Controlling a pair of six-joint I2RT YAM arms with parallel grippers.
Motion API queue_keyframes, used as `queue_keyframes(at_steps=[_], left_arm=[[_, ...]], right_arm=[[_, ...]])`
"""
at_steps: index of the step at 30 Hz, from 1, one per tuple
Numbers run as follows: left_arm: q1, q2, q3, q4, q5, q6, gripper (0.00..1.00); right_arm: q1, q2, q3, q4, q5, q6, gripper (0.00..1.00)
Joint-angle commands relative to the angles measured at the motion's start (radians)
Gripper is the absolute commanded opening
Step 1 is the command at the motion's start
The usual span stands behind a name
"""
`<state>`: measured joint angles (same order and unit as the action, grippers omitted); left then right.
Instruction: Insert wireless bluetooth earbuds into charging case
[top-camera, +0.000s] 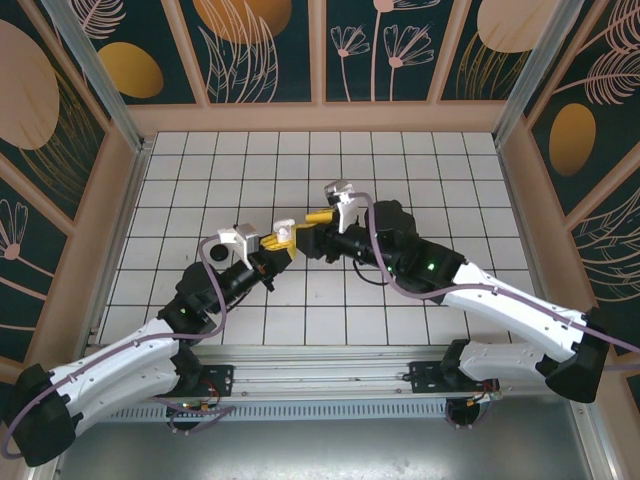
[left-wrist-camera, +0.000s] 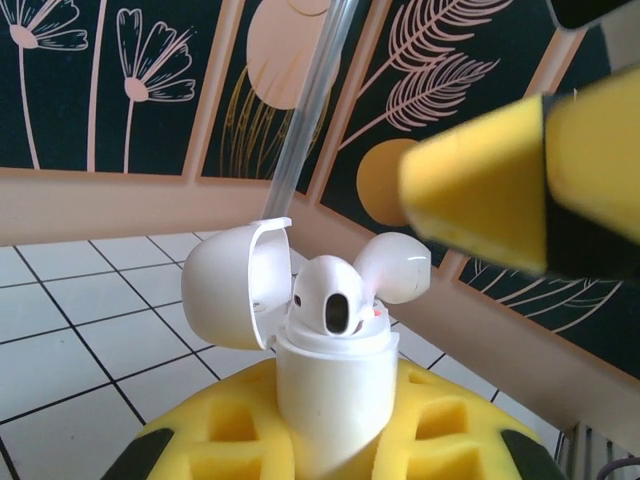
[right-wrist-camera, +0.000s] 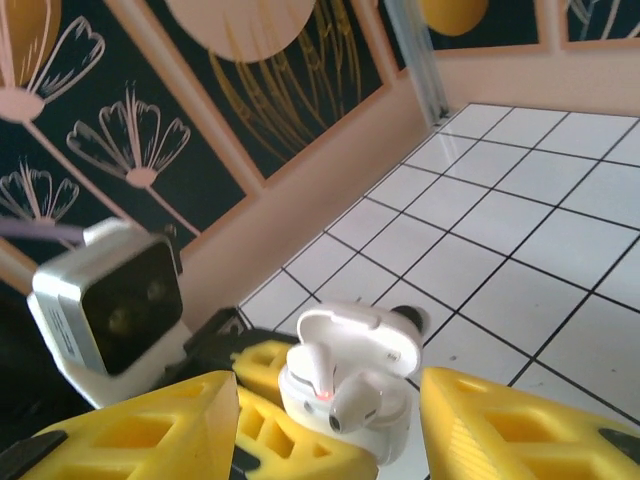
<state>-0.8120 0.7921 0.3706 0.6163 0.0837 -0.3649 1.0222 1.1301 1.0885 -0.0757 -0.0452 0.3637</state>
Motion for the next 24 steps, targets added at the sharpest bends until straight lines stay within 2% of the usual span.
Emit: queue_keyframes(at_steps=[1, 10, 19, 24], left_arm=[[0.003, -0.013, 0.031, -0.032, -0.023, 0.058, 0.00], [0.002, -0.014, 0.034, -0.044, -0.018, 0.092, 0.00], [0.002, -0.044, 0.025, -0.041, 0.007, 0.096, 0.00], [0.002, -0.053, 0.012, -0.019, 0.063, 0.119, 0.00]], right_arm=[[-0.004, -0.012, 0.077, -0.113, 0.083, 0.119, 0.49], [-0.005, 0.101, 0.188, -0.256, -0.023, 0.141, 0.43], [-0.010, 0.110, 0.170, -0.259, -0.015, 0.132, 0.37], [-0.031, 0.094, 0.166, -0.259, -0.019, 0.126, 0.35]])
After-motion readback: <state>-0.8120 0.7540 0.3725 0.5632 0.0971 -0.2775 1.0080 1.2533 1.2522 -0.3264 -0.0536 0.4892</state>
